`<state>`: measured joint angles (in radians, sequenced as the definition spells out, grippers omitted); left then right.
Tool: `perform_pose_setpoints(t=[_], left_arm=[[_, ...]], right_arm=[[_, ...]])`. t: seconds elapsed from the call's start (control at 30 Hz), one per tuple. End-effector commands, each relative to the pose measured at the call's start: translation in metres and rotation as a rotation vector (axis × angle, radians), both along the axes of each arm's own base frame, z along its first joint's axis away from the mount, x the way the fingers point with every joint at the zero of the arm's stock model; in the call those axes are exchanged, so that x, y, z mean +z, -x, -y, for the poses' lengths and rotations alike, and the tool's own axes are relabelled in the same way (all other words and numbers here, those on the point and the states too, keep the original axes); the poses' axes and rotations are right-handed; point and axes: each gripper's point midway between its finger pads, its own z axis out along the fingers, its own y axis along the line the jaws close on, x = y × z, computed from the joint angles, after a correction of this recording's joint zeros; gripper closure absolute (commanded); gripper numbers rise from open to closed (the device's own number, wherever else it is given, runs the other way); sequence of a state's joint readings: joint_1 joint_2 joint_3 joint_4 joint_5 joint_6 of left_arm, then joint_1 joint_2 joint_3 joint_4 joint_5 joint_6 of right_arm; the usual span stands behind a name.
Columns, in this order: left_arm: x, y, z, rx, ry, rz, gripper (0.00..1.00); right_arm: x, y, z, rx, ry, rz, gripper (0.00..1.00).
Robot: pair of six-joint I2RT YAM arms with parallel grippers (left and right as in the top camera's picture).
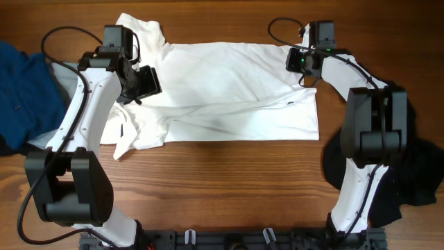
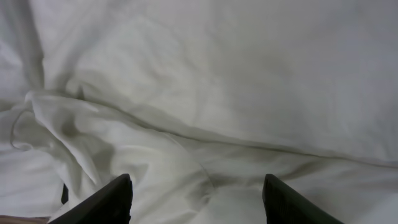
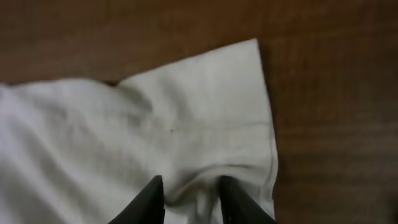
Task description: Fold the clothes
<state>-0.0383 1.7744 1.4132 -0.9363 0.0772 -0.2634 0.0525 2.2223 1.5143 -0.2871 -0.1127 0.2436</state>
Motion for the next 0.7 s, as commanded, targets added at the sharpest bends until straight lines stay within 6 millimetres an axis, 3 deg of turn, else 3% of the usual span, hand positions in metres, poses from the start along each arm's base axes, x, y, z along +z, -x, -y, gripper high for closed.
perform_pose_setpoints(t=[0.0,0.2,0.33,0.43,0.53,0.63,0.67], left_arm=[[0.005,0.001,0.001,-0.01,0.006,0.006,0.33],[0.005,0.002,0.001,-0.01,0.006,0.002,0.33],[0.005,0.001,0.001,-0.011,0.005,0.006,0.31],[0.008,-0.007,0.0,-0.008,0.007,0.042,0.24],[0.014,-0.024,-0.002,-0.022,0.002,0.117,0.19],[0.028,-0.051,-0.014,-0.036,-0.014,0.237,0.18],[0.038,-0.067,-0.024,-0.014,-0.006,0.303,0.18]], right_arm=[[-0.026,-0.01,0.022,-0.105,0.065,0.012,0.68],[0.018,-0.044,0.04,-0.144,0.14,0.111,0.64],[0.042,-0.044,0.041,-0.098,0.176,0.065,0.53],[0.073,-0.025,0.039,-0.086,0.166,-0.002,0.42],[0.103,0.014,0.019,-0.014,0.065,-0.093,0.3],[0.117,0.049,0.006,0.026,-0.001,-0.189,0.11],[0.118,0.061,0.003,0.034,-0.017,-0.23,0.1]])
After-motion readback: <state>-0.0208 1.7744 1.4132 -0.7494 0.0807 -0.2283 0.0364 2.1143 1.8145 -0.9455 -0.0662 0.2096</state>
